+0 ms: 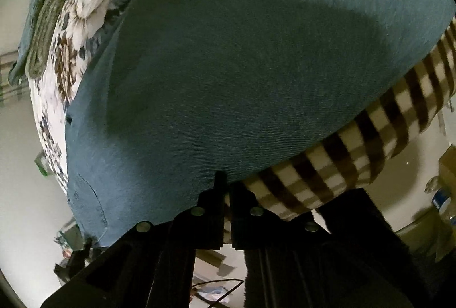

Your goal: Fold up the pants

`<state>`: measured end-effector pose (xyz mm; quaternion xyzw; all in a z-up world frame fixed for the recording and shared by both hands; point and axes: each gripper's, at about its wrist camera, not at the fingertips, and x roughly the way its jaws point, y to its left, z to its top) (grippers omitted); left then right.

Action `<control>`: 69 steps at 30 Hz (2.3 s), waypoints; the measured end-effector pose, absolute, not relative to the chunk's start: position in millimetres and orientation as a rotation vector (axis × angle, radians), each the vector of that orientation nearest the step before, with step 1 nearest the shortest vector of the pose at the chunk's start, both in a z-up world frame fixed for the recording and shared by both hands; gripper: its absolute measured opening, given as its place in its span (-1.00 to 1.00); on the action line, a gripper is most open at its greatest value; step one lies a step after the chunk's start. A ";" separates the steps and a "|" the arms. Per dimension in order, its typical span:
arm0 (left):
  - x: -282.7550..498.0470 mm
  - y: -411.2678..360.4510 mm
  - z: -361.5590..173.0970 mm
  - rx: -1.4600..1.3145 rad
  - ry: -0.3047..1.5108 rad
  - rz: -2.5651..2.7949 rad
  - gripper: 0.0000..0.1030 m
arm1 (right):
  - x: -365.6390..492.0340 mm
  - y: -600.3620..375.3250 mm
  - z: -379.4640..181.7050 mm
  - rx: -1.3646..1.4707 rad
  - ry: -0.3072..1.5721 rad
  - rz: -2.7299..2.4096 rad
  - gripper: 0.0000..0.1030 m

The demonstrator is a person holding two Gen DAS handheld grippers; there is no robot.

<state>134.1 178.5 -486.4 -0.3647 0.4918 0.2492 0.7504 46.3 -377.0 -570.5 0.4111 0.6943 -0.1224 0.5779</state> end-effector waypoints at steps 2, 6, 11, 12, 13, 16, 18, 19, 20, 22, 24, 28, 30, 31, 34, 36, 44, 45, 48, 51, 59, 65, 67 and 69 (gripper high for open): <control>133.1 179.9 -492.8 -0.787 1.105 0.545 -0.68 | 45.3 -377.1 -572.4 0.953 1.638 -0.283 -0.95; 124.5 183.8 -521.9 -0.793 1.172 0.556 -0.66 | 43.8 -375.9 -582.6 0.942 1.672 -0.295 -0.95; 137.7 181.1 -531.5 -0.755 1.234 0.585 -0.58 | 46.9 -382.9 -595.8 0.988 1.698 -0.240 -0.80; 142.4 176.8 -524.1 -0.726 1.248 0.593 -0.58 | 46.2 -385.7 -594.9 1.004 1.693 -0.222 -0.66; 145.3 172.8 -517.9 -0.697 1.256 0.588 -0.57 | 44.5 -392.0 -591.2 1.007 1.681 -0.208 -0.46; 153.4 151.0 -492.8 -0.579 1.262 0.587 -0.27 | 32.2 -420.4 -574.6 1.043 1.592 -0.192 0.12; 158.8 130.4 -477.7 -0.489 1.253 0.548 0.08 | 20.5 -446.0 -564.5 1.068 1.524 -0.218 0.23; 162.0 113.3 -470.2 -0.435 1.256 0.525 0.44 | 10.5 -467.6 -558.2 1.083 1.474 -0.254 0.28; 164.5 97.9 -464.2 -0.389 1.253 0.502 0.65 | 2.3 -485.6 -554.2 1.090 1.434 -0.285 0.28; 170.6 61.6 -458.0 -0.313 1.256 0.432 0.68 | -13.9 -523.4 -548.8 1.106 1.359 -0.360 0.35; 181.3 18.8 -458.9 -0.242 1.270 0.339 0.68 | -32.7 -569.3 -548.4 1.133 1.274 -0.463 0.35; 200.3 -71.3 -478.9 -0.174 1.333 0.133 0.68 | -53.2 -643.0 -560.7 1.204 1.076 -0.576 0.35; 206.8 -120.3 -493.1 -0.132 1.357 0.040 0.68 | -53.0 -667.8 -577.3 1.264 0.995 -0.569 0.35; 208.9 -142.0 -500.0 -0.115 1.368 -0.001 0.68 | -51.1 -672.3 -584.5 1.300 0.960 -0.549 0.35; 212.0 -200.1 -527.6 -0.029 1.395 -0.099 0.68 | -41.0 -685.2 -601.5 1.382 0.798 -0.476 0.18; 214.4 -224.9 -544.7 0.016 1.405 -0.136 0.68 | -31.5 -690.1 -612.0 1.433 0.704 -0.406 0.16; 231.0 -239.6 -580.5 0.076 1.412 -0.139 1.00 | -4.0 -703.2 -638.7 1.435 0.691 -0.388 -0.81; 231.5 -241.3 -582.2 0.091 1.408 -0.132 1.00 | -1.2 -701.7 -633.2 1.404 0.700 -0.393 -0.87; 233.8 -244.4 -582.0 0.102 1.410 -0.123 1.00 | -1.8 -696.4 -599.6 1.335 0.705 -0.385 -0.88; 239.0 -245.7 -568.0 0.063 1.420 -0.118 1.00 | 0.4 -675.7 -550.2 1.235 0.703 -0.346 -0.88; 234.5 -170.4 -493.0 -0.106 1.289 -0.017 1.00 | 54.8 -569.5 -438.9 0.966 0.712 -0.216 -0.88; 195.5 -58.9 -458.8 -0.173 1.238 0.106 1.00 | 101.5 -428.2 -424.1 0.771 0.840 -0.093 -0.88; 179.1 -20.6 -452.3 -0.192 1.237 0.159 1.00 | 117.5 -374.8 -440.1 0.705 0.904 -0.047 -0.89; 167.9 16.5 -455.0 -0.205 1.237 0.213 1.00 | 130.7 -328.5 -460.3 0.624 0.953 -0.013 -0.89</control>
